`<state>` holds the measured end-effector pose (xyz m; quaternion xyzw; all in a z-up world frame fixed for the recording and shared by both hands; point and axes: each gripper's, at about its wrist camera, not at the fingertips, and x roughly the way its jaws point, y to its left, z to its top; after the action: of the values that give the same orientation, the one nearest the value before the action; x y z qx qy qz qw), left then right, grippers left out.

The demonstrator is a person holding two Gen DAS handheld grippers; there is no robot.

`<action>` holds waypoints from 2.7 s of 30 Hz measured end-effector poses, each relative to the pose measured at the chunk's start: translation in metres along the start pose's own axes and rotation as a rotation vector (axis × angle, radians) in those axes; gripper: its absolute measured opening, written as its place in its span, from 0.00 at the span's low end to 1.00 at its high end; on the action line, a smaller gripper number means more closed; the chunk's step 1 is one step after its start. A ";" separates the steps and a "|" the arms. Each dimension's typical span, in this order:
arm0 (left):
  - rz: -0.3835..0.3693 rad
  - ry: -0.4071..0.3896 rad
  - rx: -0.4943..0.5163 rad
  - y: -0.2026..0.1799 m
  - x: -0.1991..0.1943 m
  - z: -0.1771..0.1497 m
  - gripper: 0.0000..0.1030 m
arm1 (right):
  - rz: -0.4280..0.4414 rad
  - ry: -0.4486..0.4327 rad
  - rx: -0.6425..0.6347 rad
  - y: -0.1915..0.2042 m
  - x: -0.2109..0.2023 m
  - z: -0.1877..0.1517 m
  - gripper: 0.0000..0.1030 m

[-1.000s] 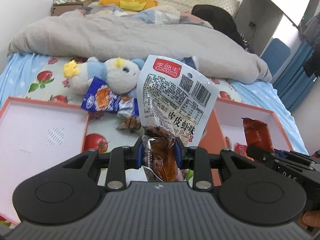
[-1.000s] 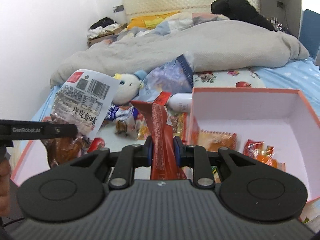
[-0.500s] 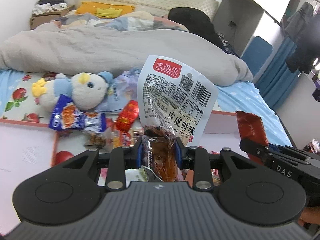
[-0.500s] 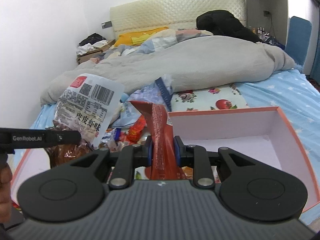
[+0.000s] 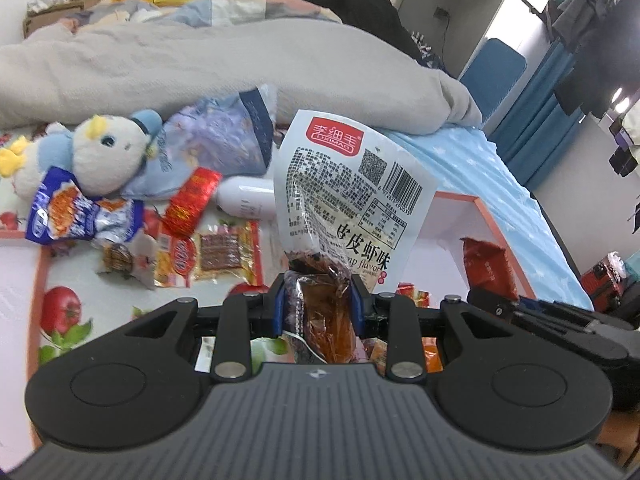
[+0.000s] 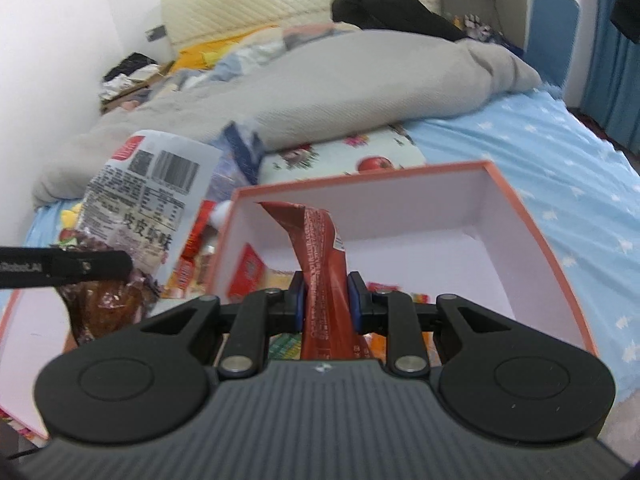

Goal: Organize snacks
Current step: 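Carry both packets over the deeper pink box and open the right gripper, then lower the white packet into the box and open the left gripper, then withdraw both grippers from the deeper pink box, then move both open grippers back down over the snack pile on the sheet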

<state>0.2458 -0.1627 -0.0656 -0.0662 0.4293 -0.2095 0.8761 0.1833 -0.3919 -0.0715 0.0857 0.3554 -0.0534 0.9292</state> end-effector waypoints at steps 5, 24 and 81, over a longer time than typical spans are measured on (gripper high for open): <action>0.001 0.032 0.012 -0.014 0.019 -0.003 0.34 | -0.021 0.062 0.012 -0.015 0.016 -0.010 0.25; 0.005 0.041 0.087 -0.029 0.032 -0.012 0.67 | -0.023 0.076 0.057 -0.032 0.022 -0.022 0.48; 0.132 -0.180 0.108 0.099 -0.122 -0.060 0.67 | 0.137 -0.152 -0.063 0.128 -0.065 -0.049 0.48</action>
<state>0.1631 -0.0175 -0.0439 -0.0089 0.3404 -0.1674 0.9252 0.1238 -0.2540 -0.0483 0.0762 0.2787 0.0153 0.9572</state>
